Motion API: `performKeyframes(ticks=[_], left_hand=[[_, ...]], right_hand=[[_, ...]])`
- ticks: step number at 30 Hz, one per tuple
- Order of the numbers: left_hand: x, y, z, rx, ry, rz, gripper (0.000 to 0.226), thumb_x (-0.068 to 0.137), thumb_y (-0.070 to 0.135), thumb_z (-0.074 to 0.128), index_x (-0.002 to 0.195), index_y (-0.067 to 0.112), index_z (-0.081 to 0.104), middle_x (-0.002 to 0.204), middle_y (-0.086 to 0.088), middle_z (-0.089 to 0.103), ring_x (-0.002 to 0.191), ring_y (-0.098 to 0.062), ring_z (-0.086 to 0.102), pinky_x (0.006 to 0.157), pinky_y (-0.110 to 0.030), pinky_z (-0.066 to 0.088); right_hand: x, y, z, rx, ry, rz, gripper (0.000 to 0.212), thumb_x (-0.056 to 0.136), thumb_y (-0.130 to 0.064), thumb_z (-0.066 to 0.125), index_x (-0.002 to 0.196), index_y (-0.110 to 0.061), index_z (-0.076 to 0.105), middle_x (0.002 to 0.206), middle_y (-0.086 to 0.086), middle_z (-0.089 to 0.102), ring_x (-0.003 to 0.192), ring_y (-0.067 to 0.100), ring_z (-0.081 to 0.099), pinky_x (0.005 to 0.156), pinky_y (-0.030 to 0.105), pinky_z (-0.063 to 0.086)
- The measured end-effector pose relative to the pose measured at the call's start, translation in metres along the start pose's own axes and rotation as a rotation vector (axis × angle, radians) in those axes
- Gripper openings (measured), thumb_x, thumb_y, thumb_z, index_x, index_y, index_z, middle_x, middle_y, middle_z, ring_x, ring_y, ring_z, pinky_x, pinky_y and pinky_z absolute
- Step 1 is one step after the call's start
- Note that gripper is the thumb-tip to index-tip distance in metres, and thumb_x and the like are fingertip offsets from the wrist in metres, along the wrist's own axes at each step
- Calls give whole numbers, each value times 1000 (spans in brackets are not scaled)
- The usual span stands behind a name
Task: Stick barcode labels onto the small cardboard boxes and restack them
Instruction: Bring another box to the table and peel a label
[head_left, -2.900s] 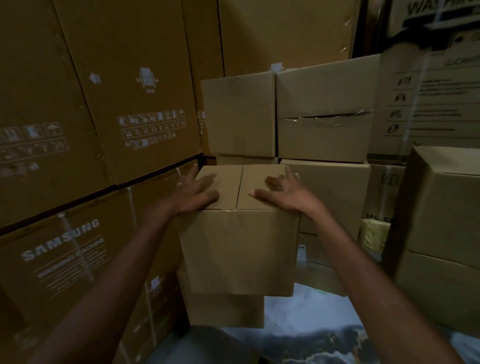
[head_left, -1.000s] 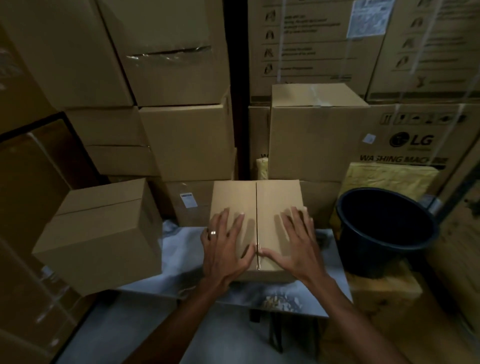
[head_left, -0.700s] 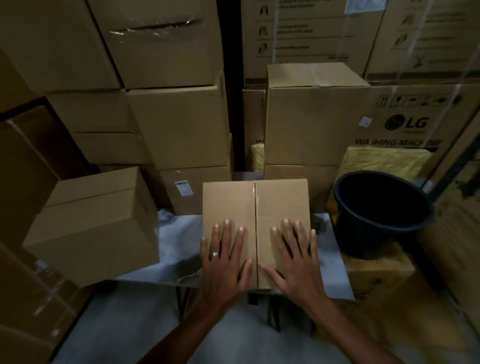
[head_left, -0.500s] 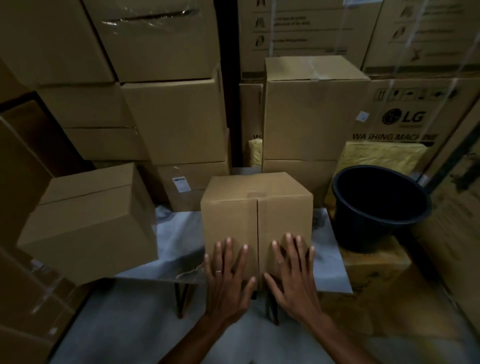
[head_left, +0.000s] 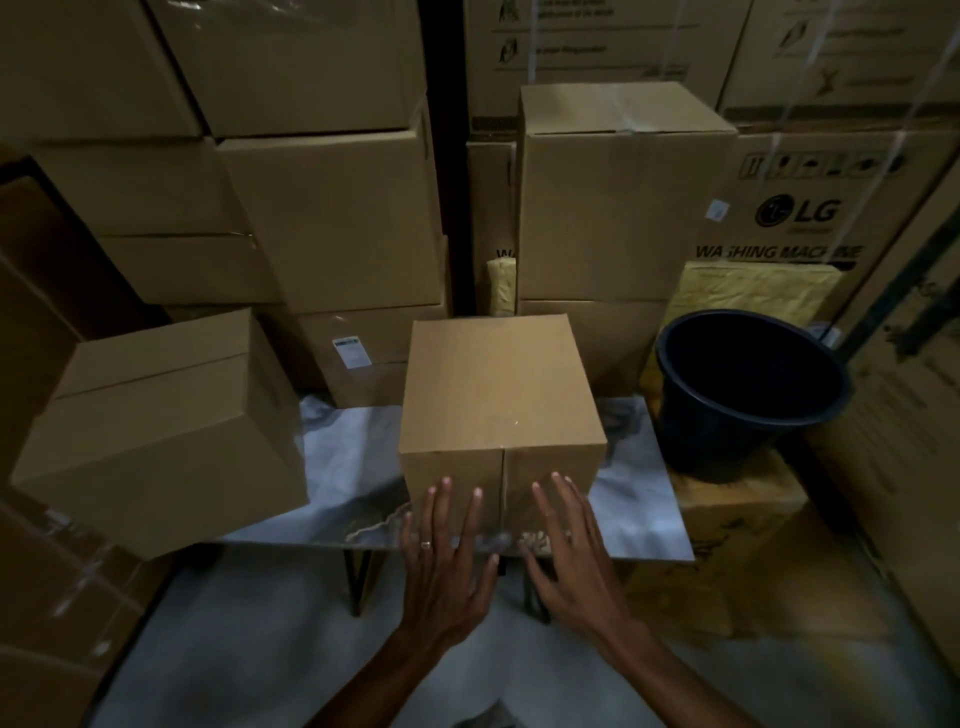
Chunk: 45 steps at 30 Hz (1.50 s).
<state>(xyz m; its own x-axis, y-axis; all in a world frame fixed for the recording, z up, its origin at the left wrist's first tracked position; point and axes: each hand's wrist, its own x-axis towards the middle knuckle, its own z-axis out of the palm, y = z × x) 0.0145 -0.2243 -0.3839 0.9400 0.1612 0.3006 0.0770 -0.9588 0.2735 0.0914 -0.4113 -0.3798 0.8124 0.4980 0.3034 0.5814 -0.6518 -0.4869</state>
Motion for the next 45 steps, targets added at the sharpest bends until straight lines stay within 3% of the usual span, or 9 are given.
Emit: performKeyframes(ticks=[3, 6, 9, 12, 16, 21, 25, 31, 45], left_hand=[[13, 10, -26, -84, 143, 11, 84, 92, 56, 50, 160, 15, 23, 168, -15, 18, 154, -33, 22, 116, -62, 25], [48, 18, -61, -68, 177, -2, 88, 90, 56, 48, 162, 18, 14, 169, -16, 12, 156, -34, 14, 122, -58, 14], [85, 18, -79, 2, 80, 20, 94, 88, 50, 49, 163, 25, -2, 171, -11, -8, 158, -31, -5, 125, -58, 4], [103, 11, -77, 14, -10, 37, 90, 86, 46, 41, 164, 26, -1, 171, -8, -11, 158, -30, -9, 126, -59, 6], [101, 5, -66, 148, -114, 6, 91, 80, 50, 31, 164, 21, 8, 172, -8, 3, 158, -32, 1, 121, -60, 19], [85, 12, -66, 197, -110, -6, 96, 74, 50, 28, 161, 24, -5, 171, -9, -4, 158, -32, -3, 124, -59, 14], [58, 18, -65, 213, -35, 16, 101, 74, 45, 48, 163, 17, 10, 171, -14, 6, 157, -36, 5, 121, -62, 21], [7, 20, -48, 209, 151, 61, 94, 79, 44, 67, 158, 10, 32, 167, -18, 22, 155, -41, 15, 118, -65, 23], [-38, 25, -24, 229, 76, 80, 111, 59, 29, 74, 159, 15, 29, 169, -15, 15, 156, -38, 13, 122, -64, 12]], right_hand=[[19, -20, -31, 27, 126, -75, 73, 92, -37, 64, 156, -22, 33, 164, 4, 23, 152, 22, 20, 121, 42, 26], [57, -34, -62, -114, 235, -161, 73, 87, -46, 64, 150, -15, 43, 156, 13, 36, 147, 30, 29, 122, 42, 26], [94, -36, -68, -273, 92, -124, 92, 85, -73, 48, 158, -19, 27, 163, 14, 25, 153, 35, 18, 124, 54, 17], [108, -34, -52, -364, -86, -55, 111, 81, -90, 32, 163, -19, 7, 170, 12, 3, 157, 33, -1, 125, 55, 2], [103, -30, -35, -532, -110, -37, 127, 65, -72, 73, 161, -13, 15, 168, 15, 13, 155, 35, 10, 124, 56, 5], [85, -35, -36, -484, -32, -65, 119, 74, -81, 60, 161, -9, 20, 168, 16, 15, 156, 33, 11, 124, 56, 11], [57, -41, -33, -467, 27, -84, 117, 76, -74, 64, 161, -8, 18, 169, 15, 12, 156, 33, 8, 124, 57, 12], [4, -48, -29, -432, 113, -136, 98, 81, -42, 66, 160, -7, 20, 169, 15, 13, 156, 34, 10, 121, 61, 20], [-39, -27, -6, -390, 124, -215, 93, 79, -30, 71, 158, -7, 27, 168, 16, 17, 155, 37, 15, 121, 63, 18]])
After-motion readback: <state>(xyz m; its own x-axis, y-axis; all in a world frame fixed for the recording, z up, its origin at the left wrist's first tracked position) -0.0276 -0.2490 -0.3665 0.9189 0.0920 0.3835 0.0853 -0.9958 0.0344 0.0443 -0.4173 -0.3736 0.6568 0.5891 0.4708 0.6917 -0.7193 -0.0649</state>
